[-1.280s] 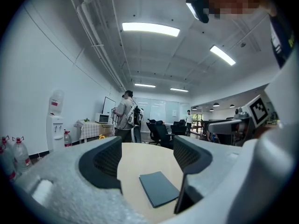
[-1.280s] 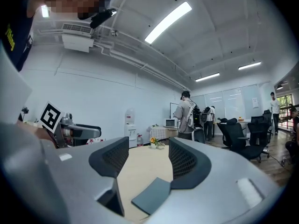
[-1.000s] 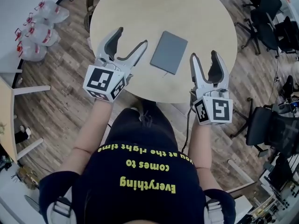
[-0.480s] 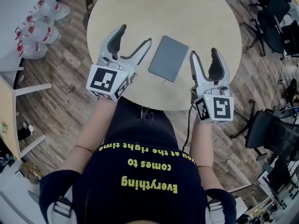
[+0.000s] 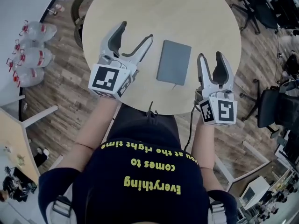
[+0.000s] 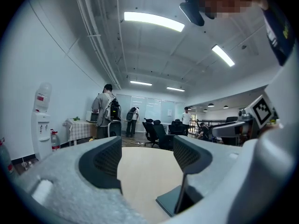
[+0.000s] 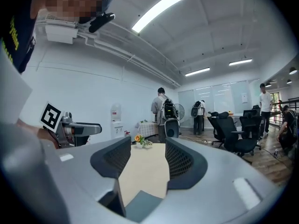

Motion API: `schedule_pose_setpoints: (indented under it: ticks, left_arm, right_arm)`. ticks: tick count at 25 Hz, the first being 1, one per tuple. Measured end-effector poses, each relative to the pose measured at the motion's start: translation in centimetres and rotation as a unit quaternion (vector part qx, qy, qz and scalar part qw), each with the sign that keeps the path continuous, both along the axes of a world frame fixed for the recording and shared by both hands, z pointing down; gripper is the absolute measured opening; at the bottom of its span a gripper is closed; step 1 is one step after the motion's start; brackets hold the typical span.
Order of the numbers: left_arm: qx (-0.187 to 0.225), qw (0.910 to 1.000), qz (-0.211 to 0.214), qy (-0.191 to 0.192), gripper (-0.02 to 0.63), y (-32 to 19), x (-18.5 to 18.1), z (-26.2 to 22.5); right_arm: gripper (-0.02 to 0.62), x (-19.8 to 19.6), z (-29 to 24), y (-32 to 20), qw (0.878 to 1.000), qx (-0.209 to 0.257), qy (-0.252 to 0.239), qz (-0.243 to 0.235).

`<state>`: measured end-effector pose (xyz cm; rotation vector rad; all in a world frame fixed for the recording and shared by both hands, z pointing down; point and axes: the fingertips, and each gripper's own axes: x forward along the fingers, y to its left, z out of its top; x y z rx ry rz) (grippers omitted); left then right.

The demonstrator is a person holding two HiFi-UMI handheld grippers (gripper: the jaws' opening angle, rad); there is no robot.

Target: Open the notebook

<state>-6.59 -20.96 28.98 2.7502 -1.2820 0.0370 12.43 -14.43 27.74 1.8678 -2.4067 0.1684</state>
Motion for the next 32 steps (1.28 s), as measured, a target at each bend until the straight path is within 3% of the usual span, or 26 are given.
schedule_pose_setpoints:
  ticks: [7,15,20,23,27,32]
  left_arm:
    - [-0.017,0.9994,0.029,-0.009,0.345,-2.0,-0.1,2.0]
    - [-0.04,0.9988,0.015,-0.022,0.345,-1.3,1.3,4.9]
    - [-0.057,0.998,0.006,-0.028,0.345,-0.8,1.0,7.3]
    - [-0.07,0.997,0.006,-0.032,0.345,-0.4,0.5,9.1]
    - [-0.093,0.9946,0.005,-0.046,0.345,0.2,-0.2,12.4]
    - [-0.118,0.9911,0.01,-0.061,0.345,1.2,-0.3,14.9]
  right_arm:
    - [0.241,-1.1,1.4,-0.6,0.999,-0.021,-0.014,0.032]
    - [0.236,-1.8,6.7,-0.8,0.996,-0.084,-0.02,-0.011]
    - [0.207,-3.4,10.8,-0.3,0.99,-0.128,0.009,-0.054]
    - [0.176,-5.0,14.8,0.6,0.978,-0.178,0.041,-0.096]
    - [0.181,-6.9,20.0,2.1,0.958,-0.237,0.082,-0.14]
    - [0.183,-9.2,26.6,4.9,0.922,-0.311,0.114,-0.199]
